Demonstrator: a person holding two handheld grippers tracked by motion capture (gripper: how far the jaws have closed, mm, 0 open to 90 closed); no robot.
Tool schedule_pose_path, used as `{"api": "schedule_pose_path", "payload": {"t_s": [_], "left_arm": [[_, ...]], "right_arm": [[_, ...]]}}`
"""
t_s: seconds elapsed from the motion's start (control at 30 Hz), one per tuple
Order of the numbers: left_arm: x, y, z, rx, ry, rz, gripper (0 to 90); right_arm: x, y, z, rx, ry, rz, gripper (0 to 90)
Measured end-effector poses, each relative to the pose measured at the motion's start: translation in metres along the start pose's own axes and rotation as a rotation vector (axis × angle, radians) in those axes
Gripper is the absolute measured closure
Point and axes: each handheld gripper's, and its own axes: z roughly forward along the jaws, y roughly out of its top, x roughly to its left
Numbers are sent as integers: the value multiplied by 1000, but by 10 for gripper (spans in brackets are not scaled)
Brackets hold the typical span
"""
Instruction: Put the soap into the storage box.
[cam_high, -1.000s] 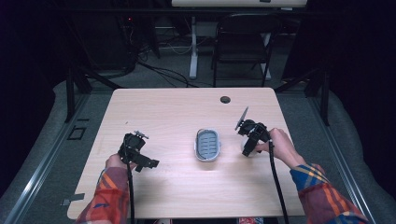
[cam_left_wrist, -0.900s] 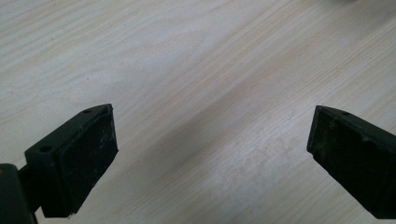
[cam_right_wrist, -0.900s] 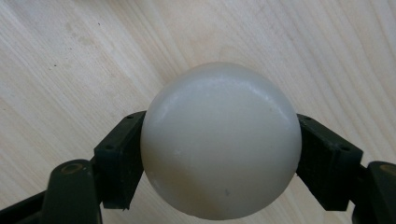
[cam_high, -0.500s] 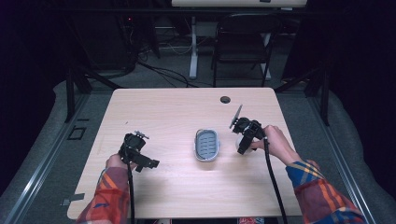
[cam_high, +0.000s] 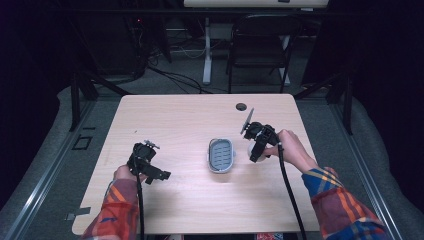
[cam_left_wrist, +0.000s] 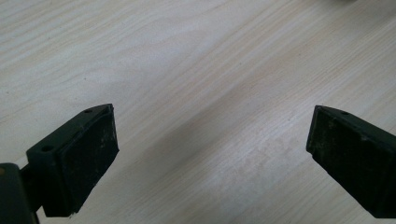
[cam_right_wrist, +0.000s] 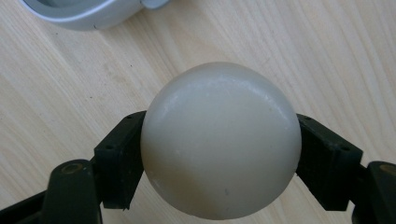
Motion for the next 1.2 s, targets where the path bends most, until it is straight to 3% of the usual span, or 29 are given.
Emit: {"api": "schedule_pose_path", "payload": {"t_s": [0.67,1.2], "left_arm": [[-1,0,0,6,3,8,22],[-1,1,1,9,-5,15,24]], "right_arm": [[11,32,-19,-30,0,-52,243],[16,56,-20,-49,22,-72,243]]}}
